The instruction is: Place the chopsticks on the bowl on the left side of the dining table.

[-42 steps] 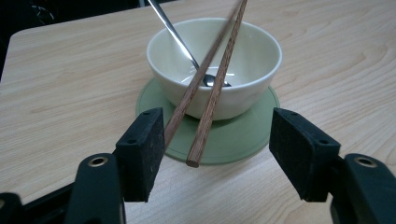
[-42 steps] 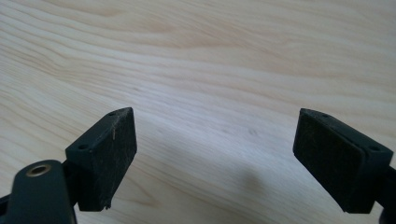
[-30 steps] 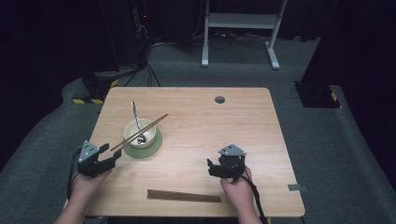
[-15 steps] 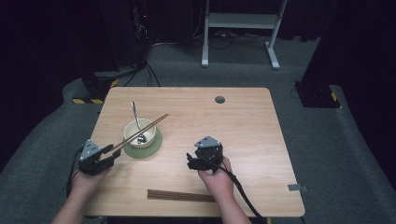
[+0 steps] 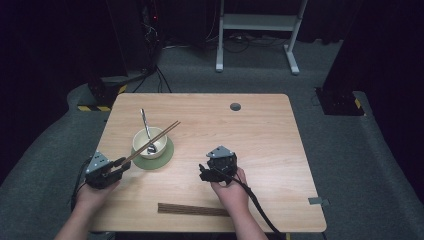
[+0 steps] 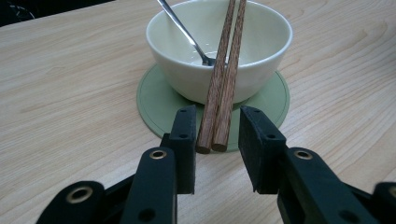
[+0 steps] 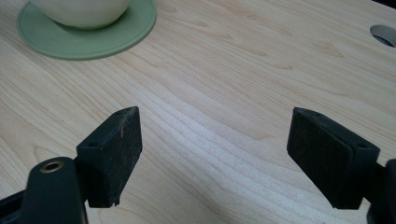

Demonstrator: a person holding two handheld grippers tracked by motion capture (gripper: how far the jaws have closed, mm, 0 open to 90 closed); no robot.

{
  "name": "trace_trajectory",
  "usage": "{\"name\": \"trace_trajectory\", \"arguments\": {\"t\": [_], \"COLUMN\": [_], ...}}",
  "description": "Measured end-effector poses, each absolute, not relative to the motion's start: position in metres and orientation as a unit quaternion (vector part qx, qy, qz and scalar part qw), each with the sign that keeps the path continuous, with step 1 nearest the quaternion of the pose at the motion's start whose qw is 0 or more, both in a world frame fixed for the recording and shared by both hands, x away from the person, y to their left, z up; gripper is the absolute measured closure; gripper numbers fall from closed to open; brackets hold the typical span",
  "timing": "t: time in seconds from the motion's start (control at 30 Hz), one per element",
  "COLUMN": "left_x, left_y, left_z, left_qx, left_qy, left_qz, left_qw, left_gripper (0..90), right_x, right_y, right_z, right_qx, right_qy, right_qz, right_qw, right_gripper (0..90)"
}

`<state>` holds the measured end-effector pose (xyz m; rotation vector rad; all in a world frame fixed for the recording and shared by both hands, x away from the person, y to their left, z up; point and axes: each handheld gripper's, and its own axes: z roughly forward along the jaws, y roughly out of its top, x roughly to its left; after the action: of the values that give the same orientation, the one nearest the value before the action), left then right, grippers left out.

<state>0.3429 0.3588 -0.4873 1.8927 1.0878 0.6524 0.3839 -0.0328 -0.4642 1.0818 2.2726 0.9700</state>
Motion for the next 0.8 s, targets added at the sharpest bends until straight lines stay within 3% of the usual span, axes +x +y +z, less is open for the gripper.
{"name": "trace_trajectory", "arguments": {"t": [0.3,0.7,0.8], "left_x": [0.3381,0.3332,0.3332], "left_y": [0.3575,0.3502,0.3512], "left_z": [-0.4883,-0.4885,-0.488], "left_qx": [0.76,0.775,0.772], "left_qy": [0.416,0.386,0.39], "left_qz": [0.254,0.236,0.236], "left_qw": [0.429,0.441,0.443], "left_gripper": [75.6,75.8,72.3], "right_x": [0.3826,0.3823,0.3809], "right_y": [-0.0324,-0.0346,-0.0346], "right_z": [-0.4651,-0.4631,-0.4635], "right_qx": [0.388,0.39,0.392], "right_qy": [0.823,0.82,0.819], "right_qz": [0.35,0.352,0.354], "right_qw": [0.223,0.225,0.224], "right_gripper": [18.1,18.0,18.0]}}
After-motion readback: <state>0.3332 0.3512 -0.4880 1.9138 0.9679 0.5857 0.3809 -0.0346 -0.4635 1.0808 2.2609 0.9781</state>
